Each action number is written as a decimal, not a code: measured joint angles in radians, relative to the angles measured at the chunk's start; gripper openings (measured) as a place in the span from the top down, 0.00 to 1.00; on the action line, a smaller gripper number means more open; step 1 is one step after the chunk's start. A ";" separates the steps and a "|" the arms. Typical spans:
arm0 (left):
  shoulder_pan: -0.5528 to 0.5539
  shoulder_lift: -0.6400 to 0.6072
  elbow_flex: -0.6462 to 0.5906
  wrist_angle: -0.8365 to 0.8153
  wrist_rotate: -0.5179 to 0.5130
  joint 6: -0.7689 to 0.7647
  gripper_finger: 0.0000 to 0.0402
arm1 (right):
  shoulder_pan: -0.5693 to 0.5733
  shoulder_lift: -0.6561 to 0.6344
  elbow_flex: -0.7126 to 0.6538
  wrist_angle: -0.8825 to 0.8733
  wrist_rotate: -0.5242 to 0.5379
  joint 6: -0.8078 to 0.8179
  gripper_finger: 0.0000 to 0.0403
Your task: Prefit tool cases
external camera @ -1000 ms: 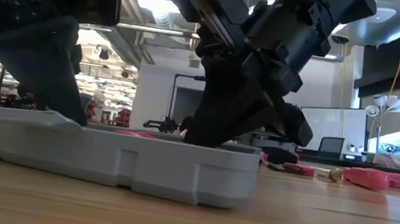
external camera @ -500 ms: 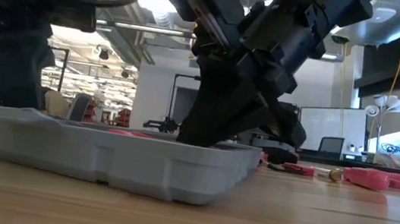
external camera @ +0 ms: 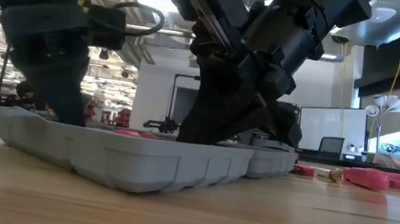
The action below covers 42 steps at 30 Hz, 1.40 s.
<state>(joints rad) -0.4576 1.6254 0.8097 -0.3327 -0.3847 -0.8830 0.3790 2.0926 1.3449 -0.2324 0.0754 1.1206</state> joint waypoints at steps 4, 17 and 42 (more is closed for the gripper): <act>0.019 -0.066 0.002 -0.009 -0.006 0.104 1.00 | 0.001 -0.008 -0.003 0.022 0.011 -0.035 1.00; 0.141 -0.070 -0.010 0.004 0.205 0.393 1.00 | 0.000 -0.022 -0.002 0.049 -0.014 -0.054 1.00; 0.119 0.000 -0.013 0.024 0.109 0.195 1.00 | 0.000 -0.024 0.000 0.053 0.020 -0.055 1.00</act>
<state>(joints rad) -0.3389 1.6253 0.7963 -0.3082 -0.2757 -0.6882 0.3790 2.0689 1.3445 -0.1795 0.0953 1.0658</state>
